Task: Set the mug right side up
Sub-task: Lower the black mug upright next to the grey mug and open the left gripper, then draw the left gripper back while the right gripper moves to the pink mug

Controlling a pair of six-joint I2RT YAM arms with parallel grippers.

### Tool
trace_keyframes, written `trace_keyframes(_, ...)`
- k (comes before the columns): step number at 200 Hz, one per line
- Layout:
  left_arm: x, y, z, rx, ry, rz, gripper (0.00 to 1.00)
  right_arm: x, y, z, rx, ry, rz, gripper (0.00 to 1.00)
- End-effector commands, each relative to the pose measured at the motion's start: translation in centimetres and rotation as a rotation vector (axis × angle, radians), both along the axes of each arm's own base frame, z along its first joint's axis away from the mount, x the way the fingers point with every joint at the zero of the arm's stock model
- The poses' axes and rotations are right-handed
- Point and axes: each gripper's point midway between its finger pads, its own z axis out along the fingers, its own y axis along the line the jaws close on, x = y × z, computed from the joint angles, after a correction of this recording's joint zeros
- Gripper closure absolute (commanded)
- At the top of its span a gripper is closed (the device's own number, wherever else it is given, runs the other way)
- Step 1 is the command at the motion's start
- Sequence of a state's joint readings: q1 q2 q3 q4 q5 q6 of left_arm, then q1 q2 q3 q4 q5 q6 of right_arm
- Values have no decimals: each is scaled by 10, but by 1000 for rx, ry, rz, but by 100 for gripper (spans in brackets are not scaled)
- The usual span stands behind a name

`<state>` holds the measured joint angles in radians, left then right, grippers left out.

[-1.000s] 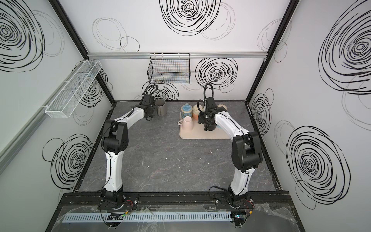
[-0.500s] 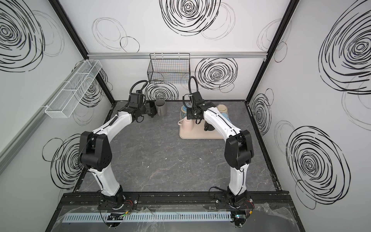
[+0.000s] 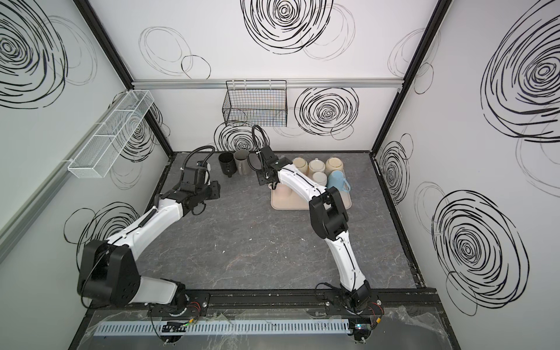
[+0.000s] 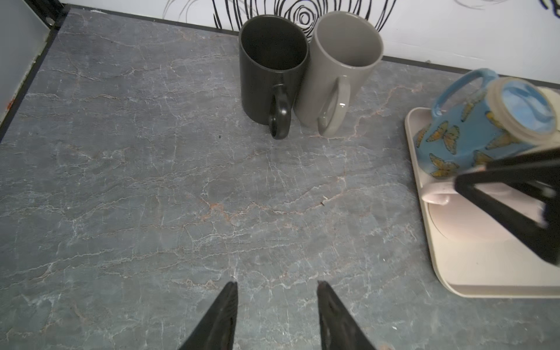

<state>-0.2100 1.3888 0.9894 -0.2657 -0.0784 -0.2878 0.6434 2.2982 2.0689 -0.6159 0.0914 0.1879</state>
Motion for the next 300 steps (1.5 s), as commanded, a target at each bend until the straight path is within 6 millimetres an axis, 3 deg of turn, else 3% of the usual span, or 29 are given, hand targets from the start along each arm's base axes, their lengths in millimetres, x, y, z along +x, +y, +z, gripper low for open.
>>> trace_keyframes(1, -17, -4, 3, -17, -16, -5, 54, 15, 7, 7, -25, -77, 11, 42)
trace_keyframes(42, -35, -8, -6, -52, -19, 2, 53, 28, 14, -11, -72, -80, 39, 42)
trace_keyframes(92, -40, -20, -19, -69, -19, -14, 53, 15, 2, -27, -140, -16, 38, 47)
trace_keyframes(171, -35, -57, -32, -118, -20, -54, 53, -24, -35, -45, -284, 107, 32, 50)
trace_keyframes(253, -37, -78, -37, -124, -19, -86, 53, -66, -79, -41, -374, 99, -40, 52)
trace_keyframes(300, -41, -86, -42, -134, -20, -98, 52, -88, -119, -31, -426, 75, -140, 53)
